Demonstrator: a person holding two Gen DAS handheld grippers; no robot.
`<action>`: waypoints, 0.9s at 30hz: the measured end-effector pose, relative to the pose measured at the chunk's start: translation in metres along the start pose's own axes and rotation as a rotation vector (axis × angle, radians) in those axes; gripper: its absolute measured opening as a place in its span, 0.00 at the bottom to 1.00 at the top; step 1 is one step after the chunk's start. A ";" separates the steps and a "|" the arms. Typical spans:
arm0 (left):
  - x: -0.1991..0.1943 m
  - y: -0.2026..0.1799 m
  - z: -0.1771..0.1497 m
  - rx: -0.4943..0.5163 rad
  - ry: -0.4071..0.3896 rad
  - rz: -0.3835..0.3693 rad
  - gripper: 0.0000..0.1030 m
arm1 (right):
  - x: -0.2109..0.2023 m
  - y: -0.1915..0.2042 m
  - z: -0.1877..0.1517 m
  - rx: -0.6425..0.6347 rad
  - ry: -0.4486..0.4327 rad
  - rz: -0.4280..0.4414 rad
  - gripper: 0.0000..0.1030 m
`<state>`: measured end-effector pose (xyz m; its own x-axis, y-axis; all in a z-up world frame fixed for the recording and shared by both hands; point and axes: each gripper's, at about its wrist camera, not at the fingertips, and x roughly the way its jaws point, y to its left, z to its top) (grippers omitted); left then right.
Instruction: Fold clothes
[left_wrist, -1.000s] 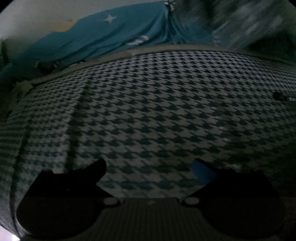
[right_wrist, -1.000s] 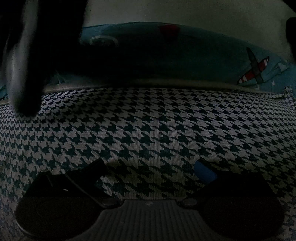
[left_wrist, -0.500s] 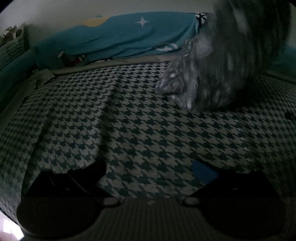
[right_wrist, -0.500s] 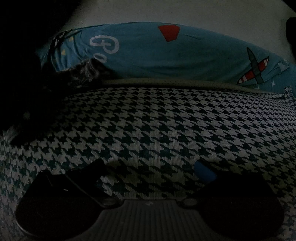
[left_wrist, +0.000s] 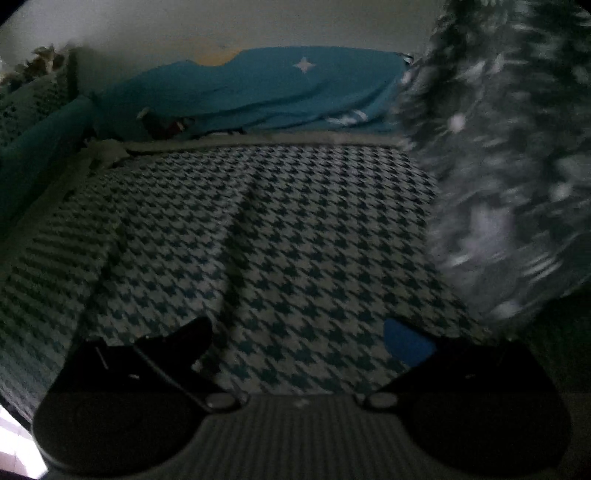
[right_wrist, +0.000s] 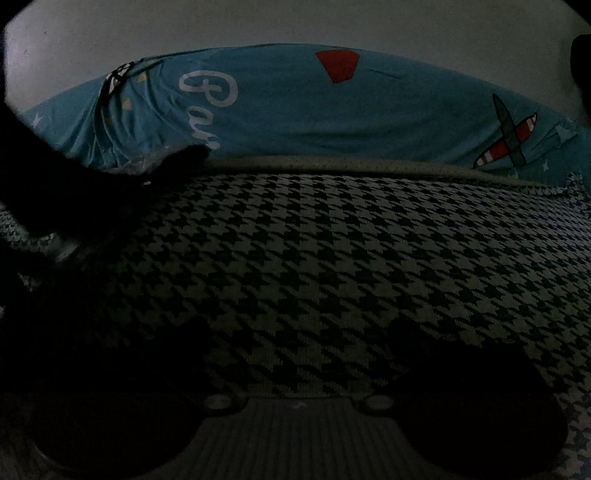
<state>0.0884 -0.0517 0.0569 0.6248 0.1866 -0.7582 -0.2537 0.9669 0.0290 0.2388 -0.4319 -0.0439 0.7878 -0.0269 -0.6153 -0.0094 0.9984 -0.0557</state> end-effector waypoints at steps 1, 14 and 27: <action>-0.001 -0.004 -0.003 0.016 0.005 -0.008 1.00 | 0.000 0.000 0.000 0.000 0.000 0.000 1.00; 0.011 -0.027 -0.015 0.089 0.061 -0.003 1.00 | 0.001 0.000 0.000 -0.002 0.001 0.004 1.00; 0.018 -0.030 -0.030 0.111 0.101 -0.022 1.00 | 0.002 -0.002 0.003 -0.005 0.002 0.012 1.00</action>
<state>0.0851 -0.0821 0.0225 0.5508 0.1522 -0.8207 -0.1543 0.9849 0.0791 0.2420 -0.4339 -0.0432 0.7864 -0.0147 -0.6176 -0.0222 0.9984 -0.0520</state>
